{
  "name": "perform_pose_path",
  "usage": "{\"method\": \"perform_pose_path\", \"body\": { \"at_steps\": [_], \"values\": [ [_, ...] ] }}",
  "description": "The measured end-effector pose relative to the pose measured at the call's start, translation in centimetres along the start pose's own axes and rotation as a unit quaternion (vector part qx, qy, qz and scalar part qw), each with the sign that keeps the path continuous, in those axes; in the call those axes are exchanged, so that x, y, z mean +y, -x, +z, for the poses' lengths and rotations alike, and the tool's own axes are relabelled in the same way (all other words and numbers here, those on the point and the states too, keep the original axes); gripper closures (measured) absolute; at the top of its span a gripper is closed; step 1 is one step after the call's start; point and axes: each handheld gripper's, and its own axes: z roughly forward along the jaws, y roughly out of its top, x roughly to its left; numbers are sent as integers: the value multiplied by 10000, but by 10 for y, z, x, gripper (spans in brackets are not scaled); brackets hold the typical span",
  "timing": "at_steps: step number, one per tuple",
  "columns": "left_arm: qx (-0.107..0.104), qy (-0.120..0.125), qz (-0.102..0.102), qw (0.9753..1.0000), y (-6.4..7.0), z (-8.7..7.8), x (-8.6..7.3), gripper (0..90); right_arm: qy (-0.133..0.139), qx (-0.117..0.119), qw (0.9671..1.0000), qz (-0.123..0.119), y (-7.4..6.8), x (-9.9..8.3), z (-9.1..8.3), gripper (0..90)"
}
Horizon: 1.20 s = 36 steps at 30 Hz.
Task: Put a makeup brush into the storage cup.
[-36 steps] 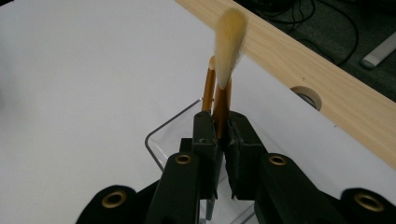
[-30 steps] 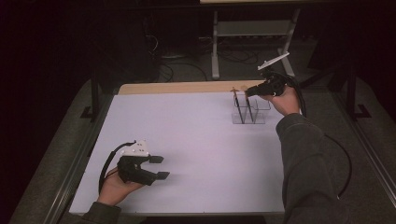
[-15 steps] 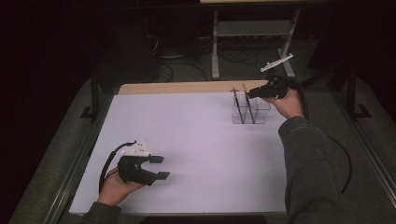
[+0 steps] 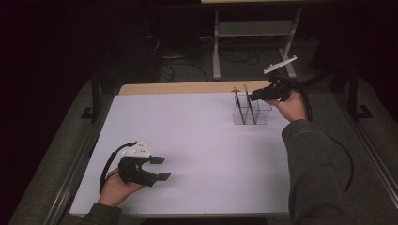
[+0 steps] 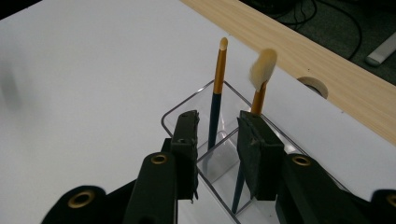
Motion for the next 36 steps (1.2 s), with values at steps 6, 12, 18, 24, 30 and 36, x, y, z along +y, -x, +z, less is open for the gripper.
{"method": "perform_pose_path", "body": {
  "at_steps": [6,12,18,24,30,36],
  "values": [
    [21,1,0,10000,-1,-2,-1,356,29,-5,10000,-80,-1,1,-1,649],
    [52,29,-10,10000,-1,-3,-2,354,54,-6,10000,-73,-6,0,-2,630],
    [64,-10,2,10000,-1,-3,-2,353,60,1,10000,-15,-8,-6,-3,600],
    [74,25,-22,10000,-1,-4,-2,351,90,24,10000,4,-10,-13,-5,578],
    [79,4,-30,10000,-1,-3,-2,348,165,41,9998,-85,-14,-17,-8,561],
    [97,44,-43,9999,-1,-4,-2,345,202,76,9997,-75,-20,-20,-11,527]
  ]
}}
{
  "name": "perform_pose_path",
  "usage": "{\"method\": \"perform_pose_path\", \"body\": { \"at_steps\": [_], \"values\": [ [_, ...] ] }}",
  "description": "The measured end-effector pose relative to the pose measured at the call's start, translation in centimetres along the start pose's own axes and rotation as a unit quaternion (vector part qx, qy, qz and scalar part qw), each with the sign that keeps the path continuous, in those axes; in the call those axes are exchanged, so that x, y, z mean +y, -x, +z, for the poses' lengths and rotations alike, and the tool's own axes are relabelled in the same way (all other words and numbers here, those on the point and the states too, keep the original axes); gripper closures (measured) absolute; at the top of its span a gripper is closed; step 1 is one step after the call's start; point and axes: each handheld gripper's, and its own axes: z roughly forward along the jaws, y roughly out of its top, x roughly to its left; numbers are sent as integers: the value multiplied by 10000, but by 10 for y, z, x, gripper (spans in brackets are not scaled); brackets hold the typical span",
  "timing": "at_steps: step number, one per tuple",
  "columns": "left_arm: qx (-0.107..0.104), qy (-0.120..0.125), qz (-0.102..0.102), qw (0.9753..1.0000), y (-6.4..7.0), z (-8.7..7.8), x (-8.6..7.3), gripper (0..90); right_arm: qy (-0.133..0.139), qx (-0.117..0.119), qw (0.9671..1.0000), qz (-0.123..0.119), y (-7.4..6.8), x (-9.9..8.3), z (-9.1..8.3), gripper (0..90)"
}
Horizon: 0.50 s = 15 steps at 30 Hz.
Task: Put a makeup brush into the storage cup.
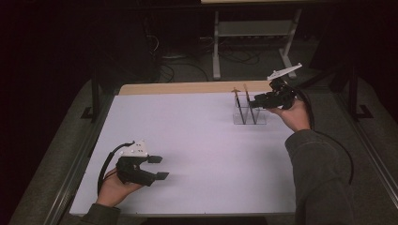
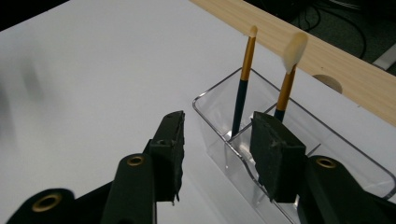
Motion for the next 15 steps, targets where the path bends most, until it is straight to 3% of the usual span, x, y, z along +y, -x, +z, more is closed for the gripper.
{"method": "perform_pose_path", "body": {
  "at_steps": [15],
  "values": [
    [76,10,-28,10000,-1,-1,-1,324,-7,89,9999,-122,-12,-8,0,476]
  ]
}}
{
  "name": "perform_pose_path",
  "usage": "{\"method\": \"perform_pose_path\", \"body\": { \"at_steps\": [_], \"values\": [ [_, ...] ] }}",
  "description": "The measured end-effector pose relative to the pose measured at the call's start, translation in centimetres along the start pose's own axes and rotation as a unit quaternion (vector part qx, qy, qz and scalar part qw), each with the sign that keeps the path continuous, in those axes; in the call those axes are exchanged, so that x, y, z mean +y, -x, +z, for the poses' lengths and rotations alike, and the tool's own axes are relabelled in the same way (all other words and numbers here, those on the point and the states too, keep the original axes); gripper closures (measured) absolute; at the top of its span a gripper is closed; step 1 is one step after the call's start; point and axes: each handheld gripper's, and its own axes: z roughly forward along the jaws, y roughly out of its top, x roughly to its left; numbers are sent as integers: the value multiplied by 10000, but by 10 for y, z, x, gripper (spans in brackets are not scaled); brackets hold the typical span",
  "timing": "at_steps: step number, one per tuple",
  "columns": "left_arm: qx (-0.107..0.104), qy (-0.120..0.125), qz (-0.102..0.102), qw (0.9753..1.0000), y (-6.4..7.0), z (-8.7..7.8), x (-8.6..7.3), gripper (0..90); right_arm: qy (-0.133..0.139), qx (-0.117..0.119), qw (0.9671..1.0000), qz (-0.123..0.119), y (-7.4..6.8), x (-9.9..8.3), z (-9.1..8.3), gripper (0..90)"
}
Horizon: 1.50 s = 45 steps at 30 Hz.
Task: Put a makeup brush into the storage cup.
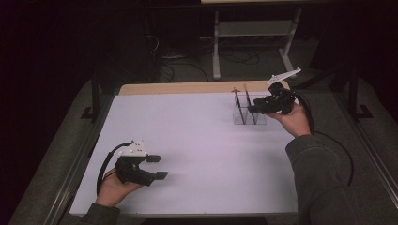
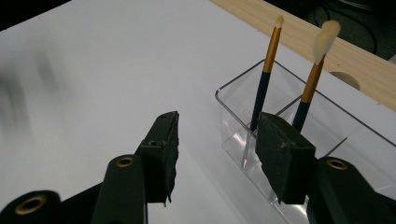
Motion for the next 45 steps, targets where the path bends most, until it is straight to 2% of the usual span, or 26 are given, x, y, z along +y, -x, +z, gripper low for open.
{"method": "perform_pose_path", "body": {
  "at_steps": [15,32,45],
  "values": [
    [37,18,-49,10000,-1,-1,0,298,90,36,10000,5,-8,-9,-5,427],
    [173,10,-73,9998,-2,-2,-1,288,181,49,9998,89,-17,-35,-11,410],
    [273,21,-92,9996,-4,-4,-3,281,229,56,9997,-17,-29,-49,-11,378]
  ]
}}
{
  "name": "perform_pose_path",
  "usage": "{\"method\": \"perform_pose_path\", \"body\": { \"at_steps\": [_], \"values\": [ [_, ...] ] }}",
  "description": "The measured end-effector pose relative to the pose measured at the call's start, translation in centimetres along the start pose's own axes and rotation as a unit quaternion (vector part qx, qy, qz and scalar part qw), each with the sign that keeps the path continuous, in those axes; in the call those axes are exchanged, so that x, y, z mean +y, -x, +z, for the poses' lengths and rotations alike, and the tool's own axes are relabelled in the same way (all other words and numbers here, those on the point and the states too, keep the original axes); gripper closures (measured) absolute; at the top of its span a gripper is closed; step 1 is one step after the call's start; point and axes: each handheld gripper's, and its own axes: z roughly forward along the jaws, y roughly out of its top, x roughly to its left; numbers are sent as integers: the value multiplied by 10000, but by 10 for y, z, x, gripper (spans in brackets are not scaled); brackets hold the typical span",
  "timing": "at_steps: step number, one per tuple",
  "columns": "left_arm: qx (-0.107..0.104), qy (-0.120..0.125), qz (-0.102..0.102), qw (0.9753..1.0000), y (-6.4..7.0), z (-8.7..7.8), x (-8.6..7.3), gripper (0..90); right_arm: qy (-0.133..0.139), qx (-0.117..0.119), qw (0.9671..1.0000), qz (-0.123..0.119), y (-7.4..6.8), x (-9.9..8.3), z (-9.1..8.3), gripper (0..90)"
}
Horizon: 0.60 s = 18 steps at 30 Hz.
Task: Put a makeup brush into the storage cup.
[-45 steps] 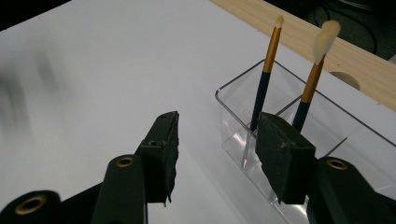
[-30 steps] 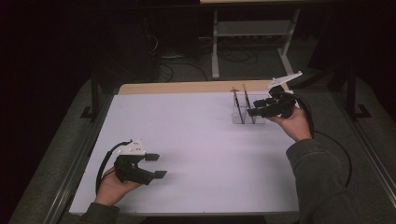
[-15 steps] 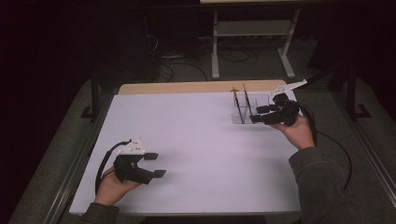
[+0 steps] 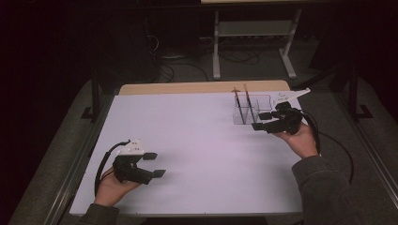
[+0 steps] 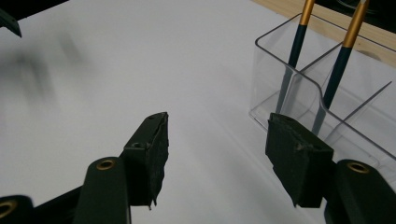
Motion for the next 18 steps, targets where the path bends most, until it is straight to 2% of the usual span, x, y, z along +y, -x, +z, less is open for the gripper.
{"method": "perform_pose_path", "body": {
  "at_steps": [12,18],
  "values": [
    [71,2,-40,10000,-2,-1,-2,271,76,-23,10000,-43,-12,-11,-6,339],
    [97,32,-65,9999,-2,-2,-3,267,66,-23,10000,20,-16,-20,-7,323]
  ]
}}
